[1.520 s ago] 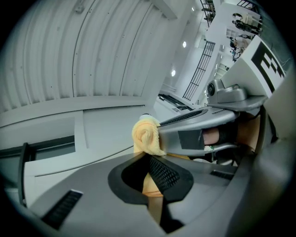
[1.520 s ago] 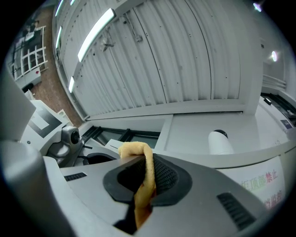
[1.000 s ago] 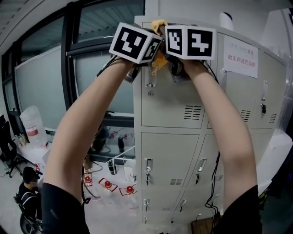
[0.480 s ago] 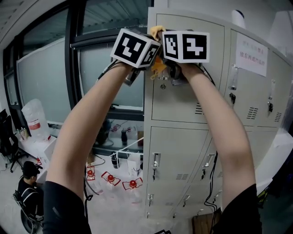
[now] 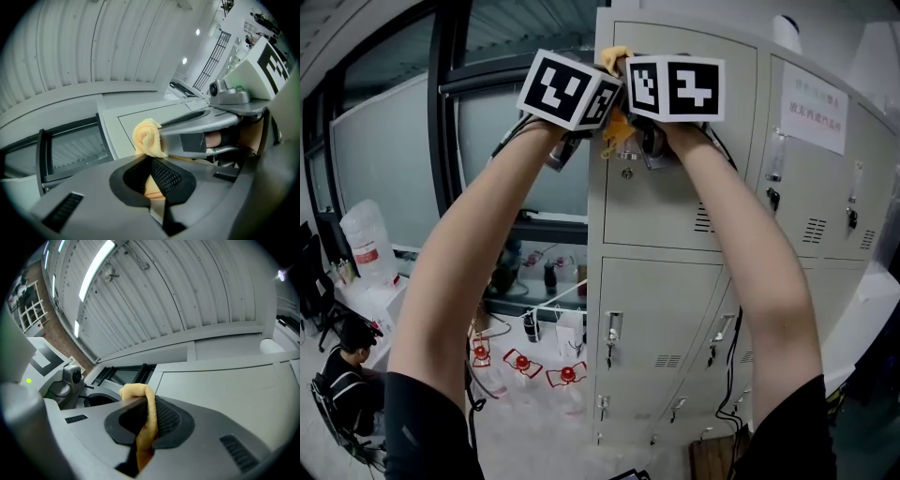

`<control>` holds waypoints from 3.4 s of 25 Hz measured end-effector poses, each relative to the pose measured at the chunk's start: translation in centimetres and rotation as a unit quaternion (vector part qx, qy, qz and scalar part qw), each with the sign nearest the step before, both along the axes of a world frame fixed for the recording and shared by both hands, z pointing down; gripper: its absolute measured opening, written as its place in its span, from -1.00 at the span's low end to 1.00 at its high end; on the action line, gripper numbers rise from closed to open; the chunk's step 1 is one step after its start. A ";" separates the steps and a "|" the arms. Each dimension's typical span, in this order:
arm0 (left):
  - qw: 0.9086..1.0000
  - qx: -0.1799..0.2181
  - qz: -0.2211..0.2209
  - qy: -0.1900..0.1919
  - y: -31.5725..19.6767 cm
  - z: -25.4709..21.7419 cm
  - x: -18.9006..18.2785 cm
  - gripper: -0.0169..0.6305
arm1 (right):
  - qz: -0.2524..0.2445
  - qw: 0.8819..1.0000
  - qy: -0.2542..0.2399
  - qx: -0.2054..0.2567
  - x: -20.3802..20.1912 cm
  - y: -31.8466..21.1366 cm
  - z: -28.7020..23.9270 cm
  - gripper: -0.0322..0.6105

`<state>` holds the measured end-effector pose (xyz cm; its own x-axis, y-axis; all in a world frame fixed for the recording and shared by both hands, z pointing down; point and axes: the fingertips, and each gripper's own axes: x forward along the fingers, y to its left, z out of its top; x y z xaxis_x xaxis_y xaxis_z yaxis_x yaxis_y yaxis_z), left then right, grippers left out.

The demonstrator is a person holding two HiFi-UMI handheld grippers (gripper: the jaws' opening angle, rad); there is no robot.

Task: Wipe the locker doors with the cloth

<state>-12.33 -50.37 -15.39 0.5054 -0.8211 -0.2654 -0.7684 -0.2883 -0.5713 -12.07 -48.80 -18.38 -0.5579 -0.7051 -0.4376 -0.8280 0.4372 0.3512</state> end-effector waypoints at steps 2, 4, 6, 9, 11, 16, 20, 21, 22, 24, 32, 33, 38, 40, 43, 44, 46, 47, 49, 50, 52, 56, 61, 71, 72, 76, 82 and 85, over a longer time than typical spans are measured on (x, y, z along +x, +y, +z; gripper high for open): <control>1.000 -0.003 -0.002 0.001 0.0 0.0 0.2 -0.89 | 0.000 1.000 0.002 -0.003 0.3 0.0 0.0 -0.74; 1.000 -0.005 -0.003 0.000 0.1 0.0 0.6 -0.89 | 0.000 1.000 0.003 -0.004 0.6 0.0 0.0 -0.74; 1.000 -0.006 -0.003 -0.003 0.1 0.1 1.2 -0.89 | 0.002 1.000 0.002 -0.005 1.2 0.0 0.0 -0.74; 1.000 -0.007 -0.001 -0.009 0.0 0.0 2.5 -0.89 | 0.007 1.000 0.000 -0.006 2.6 -0.1 -0.1 -0.74; 1.000 -0.007 0.003 -0.012 0.0 0.0 3.6 -0.89 | 0.012 1.000 0.000 -0.006 3.6 -0.1 -0.1 -0.74; 1.000 -0.007 0.014 -0.021 -0.1 0.1 7.1 -0.89 | 0.026 1.000 -0.005 -0.006 7.2 -0.2 0.0 -0.74; 0.999 -0.007 0.023 -0.025 -0.1 0.1 9.8 -0.89 | 0.036 0.999 -0.007 -0.007 9.8 -0.2 0.0 -0.74; 0.999 -0.008 0.026 -0.026 -0.1 0.1 10.5 -0.89 | 0.039 0.999 -0.007 -0.008 10.5 -0.3 0.0 -0.74; 0.999 -0.008 0.030 -0.028 -0.1 0.2 11.3 -0.89 | 0.044 0.999 -0.007 -0.009 11.3 -0.3 0.0 -0.74; 0.999 -0.008 0.038 -0.032 -0.1 0.2 13.0 -0.89 | 0.053 0.999 -0.009 -0.009 13.0 -0.3 0.1 -0.74; 0.997 -0.007 0.059 -0.047 -0.2 0.5 19.4 -0.89 | 0.078 0.997 -0.017 -0.012 19.3 -0.4 0.4 -0.74; 0.997 -0.007 0.061 -0.049 -0.2 0.6 20.0 -0.89 | 0.080 0.997 -0.018 -0.013 20.0 -0.4 0.4 -0.74; 0.996 -0.007 0.070 -0.054 -0.1 0.7 22.9 -0.89 | 0.092 0.996 -0.017 -0.012 22.8 -0.4 0.5 -0.74; 0.996 -0.005 0.074 -0.056 -0.1 0.7 23.8 -0.89 | 0.095 0.995 -0.016 -0.012 23.6 -0.4 0.6 -0.74; 0.995 -0.003 0.077 -0.057 0.0 0.7 24.6 -0.89 | 0.097 0.995 -0.017 -0.013 24.4 -0.4 0.6 -0.74; 0.995 -0.002 0.077 -0.057 0.0 0.7 24.7 -0.89 | 0.097 0.995 -0.017 -0.012 24.5 -0.4 0.5 -0.74; 0.995 -0.002 0.077 -0.056 0.0 0.7 24.7 -0.89 | 0.097 0.995 -0.017 -0.011 24.5 -0.3 0.5 -0.74; 0.996 -0.002 0.077 -0.055 0.0 0.7 24.6 -0.89 | 0.098 0.995 -0.017 -0.010 24.5 -0.3 0.5 -0.74; 0.995 -0.001 0.078 -0.054 0.1 0.7 24.6 -0.89 | 0.098 0.995 -0.017 -0.010 24.4 -0.3 0.6 -0.74; 0.995 -0.001 0.079 -0.055 0.1 0.8 24.5 -0.89 | 0.099 0.995 -0.019 -0.009 24.4 -0.2 0.6 -0.74; 0.995 -0.002 0.080 -0.057 0.3 0.9 24.3 -0.89 | 0.099 0.995 -0.023 -0.007 24.2 0.0 0.8 -0.74; 0.994 0.002 0.090 -0.055 1.2 1.3 23.2 -0.89 | 0.096 0.995 -0.024 0.001 22.9 0.9 1.1 -0.74; 0.995 0.001 0.087 -0.045 2.0 1.4 19.3 -0.89 | 0.080 0.997 -0.016 0.003 18.9 1.9 1.3 -0.74; 0.998 -0.015 0.037 -0.043 2.6 3.2 7.8 -0.89 | 0.027 1.000 -0.002 -0.012 7.5 2.5 2.9 -0.74; 0.998 -0.017 0.032 -0.043 2.7 3.4 6.7 -0.89 | 0.022 1.000 -0.001 -0.013 6.4 2.5 3.2 -0.74; 0.999 -0.027 0.017 -0.044 2.4 4.6 3.3 -0.89 | 0.007 1.000 0.001 -0.022 3.0 2.1 4.3 -0.74; 0.997 -0.051 0.005 -0.049 0.7 7.5 -0.1 -0.89 | 0.007 0.999 0.003 -0.042 -0.4 0.4 7.1 -0.74; 0.998 -0.052 0.017 -0.044 0.0 8.0 -0.3 -0.89 | 0.018 0.999 -0.004 -0.035 -0.6 -0.3 7.7 -0.74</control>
